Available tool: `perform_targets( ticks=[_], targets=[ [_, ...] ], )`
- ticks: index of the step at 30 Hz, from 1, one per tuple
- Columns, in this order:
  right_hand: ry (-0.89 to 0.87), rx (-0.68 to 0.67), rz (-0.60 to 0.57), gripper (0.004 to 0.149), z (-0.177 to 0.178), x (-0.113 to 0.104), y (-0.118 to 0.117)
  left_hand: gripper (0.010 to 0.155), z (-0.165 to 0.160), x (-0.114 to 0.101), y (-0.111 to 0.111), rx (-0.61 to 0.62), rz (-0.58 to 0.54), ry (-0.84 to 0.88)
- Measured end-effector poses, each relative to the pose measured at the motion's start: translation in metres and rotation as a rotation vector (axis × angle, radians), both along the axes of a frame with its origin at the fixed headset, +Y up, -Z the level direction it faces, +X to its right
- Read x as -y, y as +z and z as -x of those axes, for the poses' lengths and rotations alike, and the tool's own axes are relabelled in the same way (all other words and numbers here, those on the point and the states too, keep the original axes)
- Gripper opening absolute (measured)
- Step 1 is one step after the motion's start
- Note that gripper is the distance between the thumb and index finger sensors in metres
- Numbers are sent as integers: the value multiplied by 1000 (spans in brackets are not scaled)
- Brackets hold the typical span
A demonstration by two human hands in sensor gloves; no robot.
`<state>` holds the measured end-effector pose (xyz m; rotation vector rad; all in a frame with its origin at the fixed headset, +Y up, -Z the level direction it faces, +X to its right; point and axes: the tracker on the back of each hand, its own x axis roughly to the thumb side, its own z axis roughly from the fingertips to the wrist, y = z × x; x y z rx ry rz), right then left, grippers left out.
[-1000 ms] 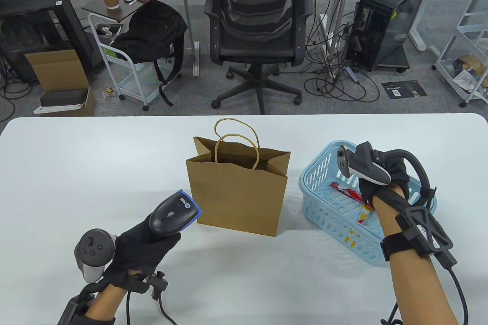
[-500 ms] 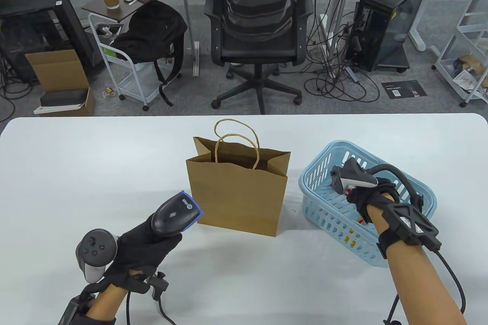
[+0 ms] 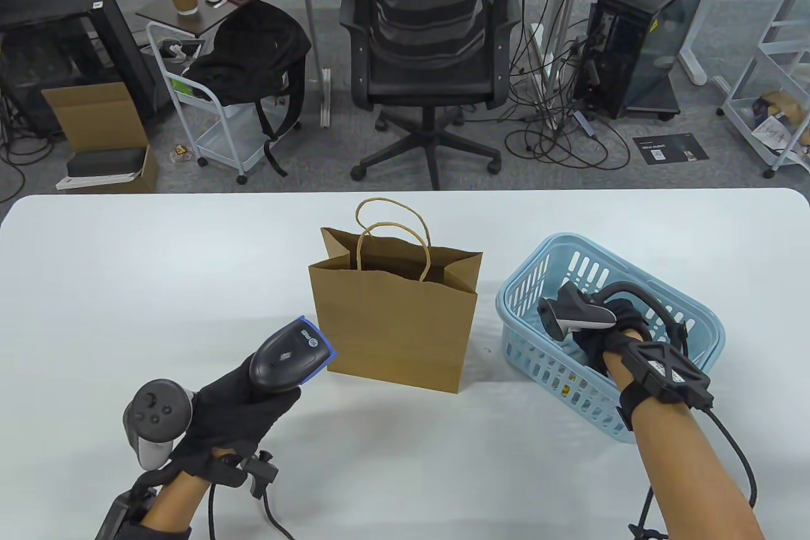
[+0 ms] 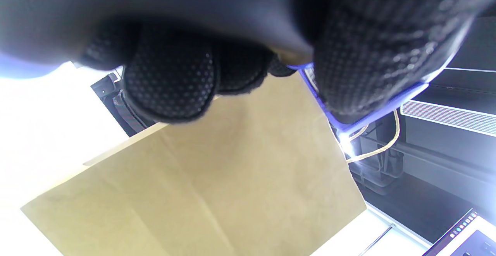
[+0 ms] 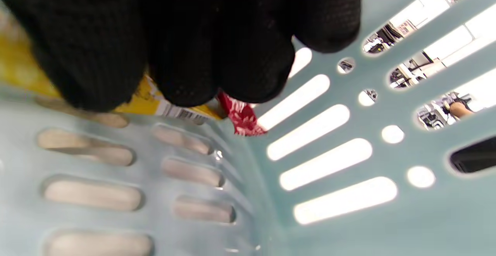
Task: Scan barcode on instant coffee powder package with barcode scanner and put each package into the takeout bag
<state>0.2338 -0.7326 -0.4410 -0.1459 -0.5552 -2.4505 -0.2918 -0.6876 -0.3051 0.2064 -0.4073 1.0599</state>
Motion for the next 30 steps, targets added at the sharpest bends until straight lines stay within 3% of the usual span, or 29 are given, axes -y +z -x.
perform_targets(
  ticks=[3, 7, 12, 24, 30],
  targets=[
    [-8, 29, 17, 51, -2, 4, -1, 59, 0, 0, 0, 1, -4, -7],
    [-10, 16, 15, 42, -1, 6, -1, 59, -1, 1, 0, 3, -3, -12],
    [-113, 52, -37, 36, -3, -7, -4, 59, -1, 2, -1, 5, 8, -16],
    [-434, 149, -221, 37, -1, -100, 9, 59, -1, 1, 0, 5, 0, -3],
    [-577, 147, -316, 38, -7, -132, 27, 59, -2, 0, 1, 16, -20, -3]
  ],
)
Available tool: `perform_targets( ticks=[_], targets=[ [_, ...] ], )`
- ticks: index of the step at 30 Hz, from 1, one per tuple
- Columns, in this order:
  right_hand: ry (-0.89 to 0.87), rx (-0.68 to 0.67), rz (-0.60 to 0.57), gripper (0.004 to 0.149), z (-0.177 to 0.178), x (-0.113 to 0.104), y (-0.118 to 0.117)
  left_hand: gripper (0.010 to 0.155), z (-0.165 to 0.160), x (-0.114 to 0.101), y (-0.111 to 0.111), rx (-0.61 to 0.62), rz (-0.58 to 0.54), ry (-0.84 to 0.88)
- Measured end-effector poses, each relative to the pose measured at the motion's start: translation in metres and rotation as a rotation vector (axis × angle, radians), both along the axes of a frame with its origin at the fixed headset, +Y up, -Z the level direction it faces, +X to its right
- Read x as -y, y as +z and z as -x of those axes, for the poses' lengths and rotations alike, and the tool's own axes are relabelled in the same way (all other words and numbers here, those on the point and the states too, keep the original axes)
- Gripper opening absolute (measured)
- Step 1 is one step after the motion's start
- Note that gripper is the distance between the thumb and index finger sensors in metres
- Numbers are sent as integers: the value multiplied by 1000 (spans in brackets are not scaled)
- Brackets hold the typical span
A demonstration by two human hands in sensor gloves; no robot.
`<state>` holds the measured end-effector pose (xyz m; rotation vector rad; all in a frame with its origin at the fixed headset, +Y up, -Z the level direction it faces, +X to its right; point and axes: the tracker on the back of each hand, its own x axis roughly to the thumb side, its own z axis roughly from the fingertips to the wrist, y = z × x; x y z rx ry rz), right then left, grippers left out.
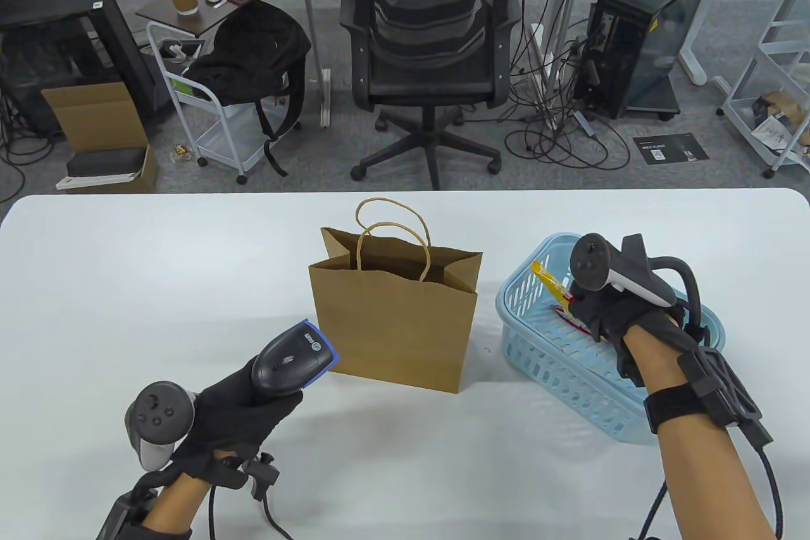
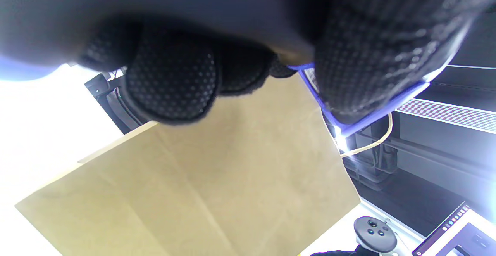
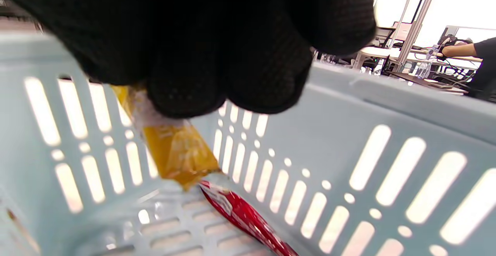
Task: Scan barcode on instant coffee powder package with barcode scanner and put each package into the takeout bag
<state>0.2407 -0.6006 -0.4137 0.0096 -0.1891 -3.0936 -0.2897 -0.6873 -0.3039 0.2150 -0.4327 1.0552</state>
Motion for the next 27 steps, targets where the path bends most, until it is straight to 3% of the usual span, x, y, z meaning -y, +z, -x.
perform_targets(
  ticks=[8, 17, 23, 27],
  targets=[
    [-261, -56, -107, 40, 2, -48, 32, 59, -6, -5, 8, 11, -77, -13],
    [-551, -264, -283, 40, 46, -105, 76, 59, -24, -8, 20, 60, -191, -108],
    [-599, -308, -298, 40, 83, -106, 91, 60, -32, -9, 27, 79, -253, -144],
    [-684, -339, -245, 40, 113, -88, 99, 60, -37, -11, 32, 100, -300, -168]
  ],
)
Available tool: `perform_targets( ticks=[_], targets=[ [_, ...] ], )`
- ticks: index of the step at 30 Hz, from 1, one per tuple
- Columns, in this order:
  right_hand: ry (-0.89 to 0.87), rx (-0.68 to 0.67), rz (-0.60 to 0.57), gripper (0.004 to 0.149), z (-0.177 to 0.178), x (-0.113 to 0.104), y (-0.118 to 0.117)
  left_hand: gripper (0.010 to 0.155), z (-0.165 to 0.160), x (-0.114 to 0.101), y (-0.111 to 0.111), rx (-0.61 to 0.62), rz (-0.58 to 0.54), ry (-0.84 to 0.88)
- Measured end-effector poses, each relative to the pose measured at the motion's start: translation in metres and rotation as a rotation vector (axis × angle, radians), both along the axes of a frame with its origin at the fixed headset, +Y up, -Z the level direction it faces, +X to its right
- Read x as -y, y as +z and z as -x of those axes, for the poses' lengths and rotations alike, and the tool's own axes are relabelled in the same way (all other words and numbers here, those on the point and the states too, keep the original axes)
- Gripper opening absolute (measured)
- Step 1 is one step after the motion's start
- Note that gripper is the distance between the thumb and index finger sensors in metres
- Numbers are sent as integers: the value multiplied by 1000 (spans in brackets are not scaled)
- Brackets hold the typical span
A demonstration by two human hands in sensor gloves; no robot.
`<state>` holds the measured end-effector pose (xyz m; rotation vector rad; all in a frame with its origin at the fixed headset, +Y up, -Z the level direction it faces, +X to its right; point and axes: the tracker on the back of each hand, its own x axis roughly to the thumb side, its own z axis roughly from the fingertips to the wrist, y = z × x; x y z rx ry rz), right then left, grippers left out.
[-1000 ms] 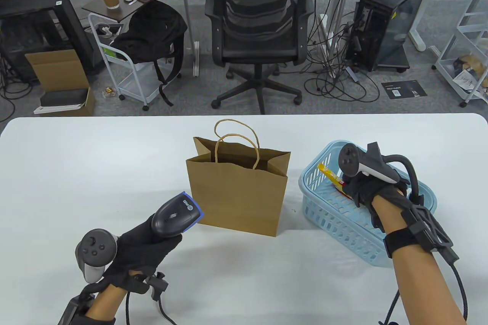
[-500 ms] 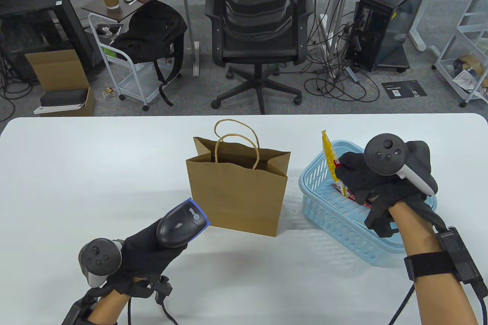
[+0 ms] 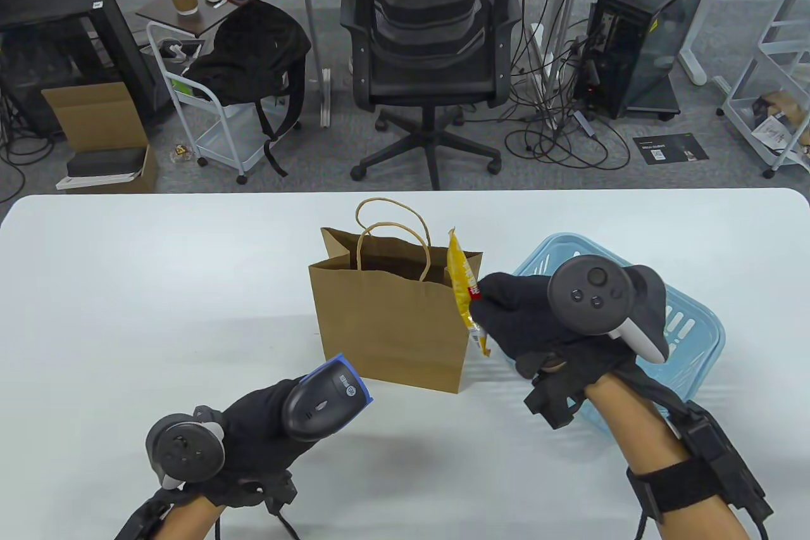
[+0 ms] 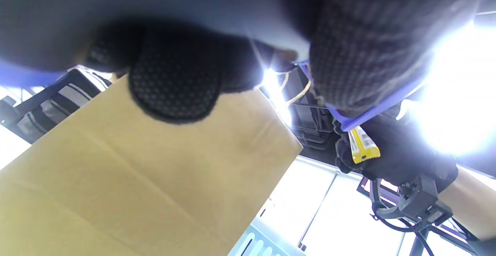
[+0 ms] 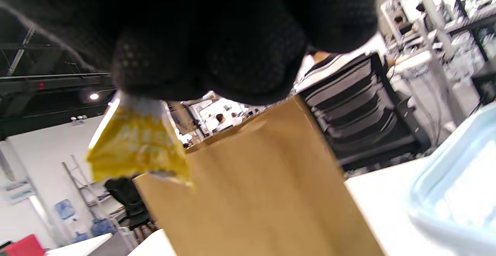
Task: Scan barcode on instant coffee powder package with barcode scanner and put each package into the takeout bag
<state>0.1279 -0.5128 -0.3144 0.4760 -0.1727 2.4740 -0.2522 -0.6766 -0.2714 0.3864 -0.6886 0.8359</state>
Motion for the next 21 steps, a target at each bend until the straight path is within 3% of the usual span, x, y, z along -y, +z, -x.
perform_targets(
  ticks=[8, 21],
  targets=[
    [12, 4, 2, 40, 42, 32, 7, 60, -5, -1, 4, 33, -23, -17],
    [75, 22, -9, 39, 71, 51, 9, 60, -11, 0, 6, 54, -14, -48]
  ],
)
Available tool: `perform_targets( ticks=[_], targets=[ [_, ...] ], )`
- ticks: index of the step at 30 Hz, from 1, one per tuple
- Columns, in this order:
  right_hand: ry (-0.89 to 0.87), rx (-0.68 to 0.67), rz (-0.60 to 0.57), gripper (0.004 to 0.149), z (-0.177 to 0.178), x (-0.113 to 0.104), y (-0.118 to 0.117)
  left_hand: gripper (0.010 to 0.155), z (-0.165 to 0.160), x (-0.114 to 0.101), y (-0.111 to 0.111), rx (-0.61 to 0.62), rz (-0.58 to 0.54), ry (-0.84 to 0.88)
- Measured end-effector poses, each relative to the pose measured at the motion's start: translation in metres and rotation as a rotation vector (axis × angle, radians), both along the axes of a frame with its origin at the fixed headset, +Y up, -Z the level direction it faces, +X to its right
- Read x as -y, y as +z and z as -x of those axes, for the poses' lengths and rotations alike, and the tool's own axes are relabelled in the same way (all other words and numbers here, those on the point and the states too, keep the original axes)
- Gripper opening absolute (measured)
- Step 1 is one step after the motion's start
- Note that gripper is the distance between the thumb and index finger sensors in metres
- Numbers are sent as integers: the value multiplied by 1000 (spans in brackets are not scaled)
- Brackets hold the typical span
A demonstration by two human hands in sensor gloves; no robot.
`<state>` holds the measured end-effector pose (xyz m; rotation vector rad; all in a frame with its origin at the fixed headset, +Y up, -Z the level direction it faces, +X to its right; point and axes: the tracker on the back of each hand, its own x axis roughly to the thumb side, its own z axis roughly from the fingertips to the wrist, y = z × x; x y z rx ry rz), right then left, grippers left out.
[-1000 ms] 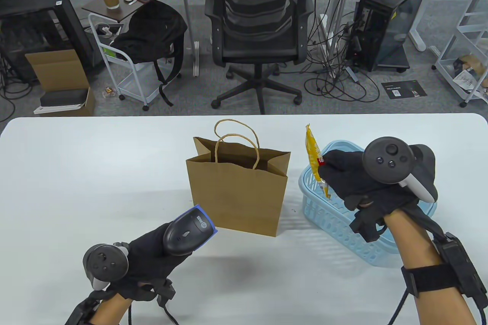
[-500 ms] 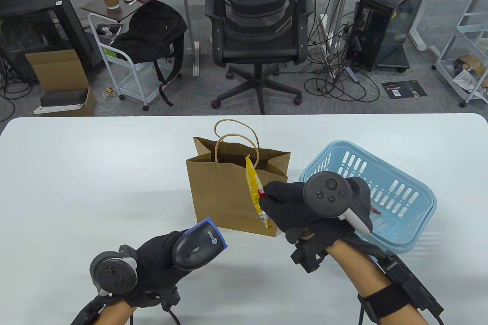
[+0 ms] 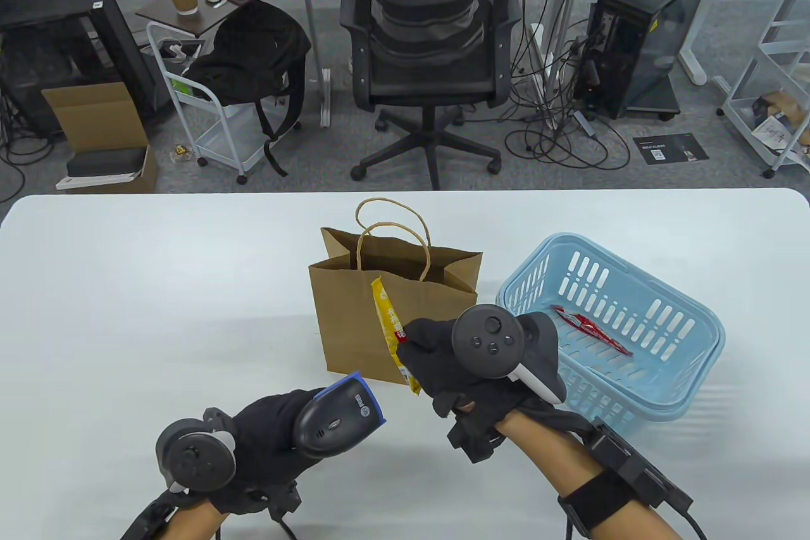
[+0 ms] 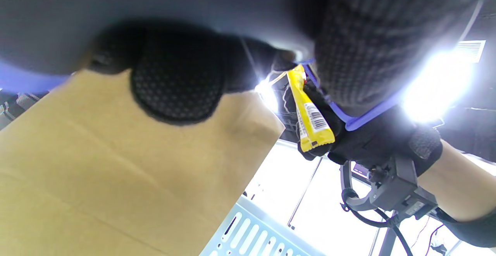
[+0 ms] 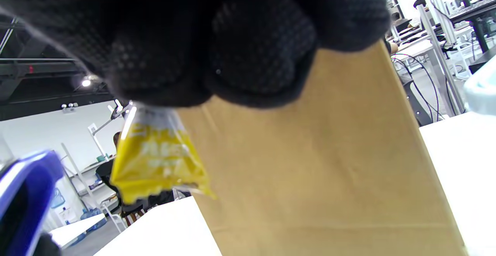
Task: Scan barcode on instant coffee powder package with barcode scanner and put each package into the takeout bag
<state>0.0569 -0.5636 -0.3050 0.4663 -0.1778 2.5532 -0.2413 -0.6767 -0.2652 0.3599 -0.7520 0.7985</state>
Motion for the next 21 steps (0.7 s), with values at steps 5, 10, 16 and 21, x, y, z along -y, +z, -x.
perform_targets(
  ticks=[5, 10, 16, 21],
  targets=[
    [-22, -18, -9, 40, 10, 2, 5, 60, 0, 0, 0, -2, 9, 5],
    [-34, -20, -19, 40, 13, 5, 7, 60, 0, 0, -1, 0, 5, 6],
    [-39, -28, -13, 39, 15, 8, 8, 61, 0, -1, -1, -7, 11, -6],
    [-59, -19, -38, 39, 16, 8, 8, 62, 3, -1, -4, -14, 37, 12]
  ],
)
